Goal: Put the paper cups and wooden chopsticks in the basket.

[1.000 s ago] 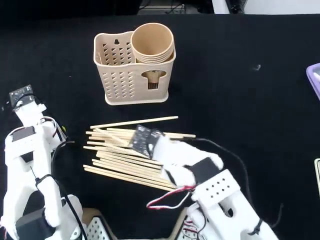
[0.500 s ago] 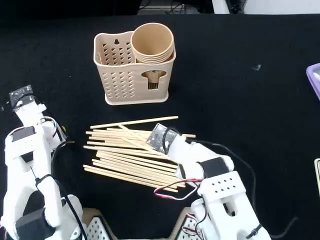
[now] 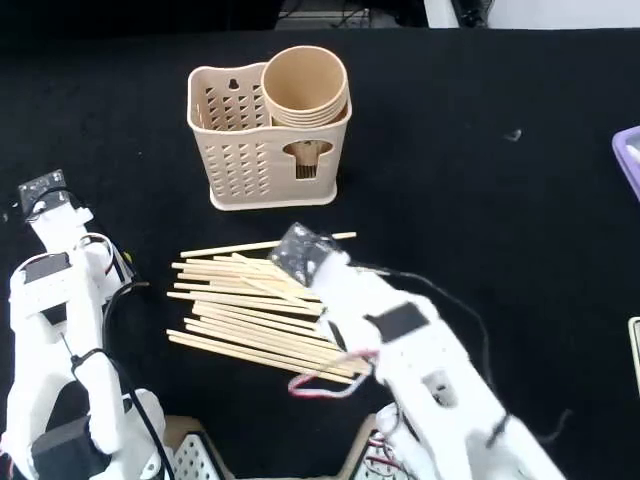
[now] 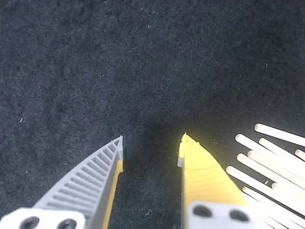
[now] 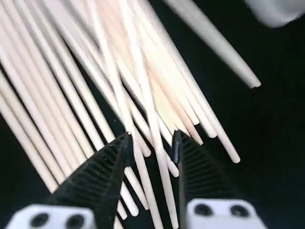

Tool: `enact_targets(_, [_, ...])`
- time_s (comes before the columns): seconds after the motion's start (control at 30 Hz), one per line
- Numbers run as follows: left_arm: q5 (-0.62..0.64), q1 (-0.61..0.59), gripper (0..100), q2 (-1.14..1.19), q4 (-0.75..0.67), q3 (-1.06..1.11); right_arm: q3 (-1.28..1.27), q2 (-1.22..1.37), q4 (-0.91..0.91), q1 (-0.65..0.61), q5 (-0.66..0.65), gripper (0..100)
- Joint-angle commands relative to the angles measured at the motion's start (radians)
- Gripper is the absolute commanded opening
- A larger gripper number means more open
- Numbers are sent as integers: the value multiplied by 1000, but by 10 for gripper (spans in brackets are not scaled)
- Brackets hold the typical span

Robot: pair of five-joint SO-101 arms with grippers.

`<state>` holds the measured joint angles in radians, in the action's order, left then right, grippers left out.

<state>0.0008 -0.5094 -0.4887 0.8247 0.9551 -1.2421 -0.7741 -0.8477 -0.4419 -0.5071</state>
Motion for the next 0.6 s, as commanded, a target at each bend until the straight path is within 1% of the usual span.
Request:
enact_targets(0.0, [5,-5,188,-3,-20,-5,156,211,25,-17,11,142])
enact_targets(0.17, [2,-5,188,-3,-20,-5,268,435,25,-31,11,143])
enact_targets(0.27, [2,-5,188,-3,-20,-5,282,490,28,-43,9,182])
enact_targets(0.4, [0,-5,188,-3,-20,-5,274,486,14,-84,-31,241])
enact_targets(0.57, [0,-5,188,-3,-21,-5,260,404,-3,-91,-37,196])
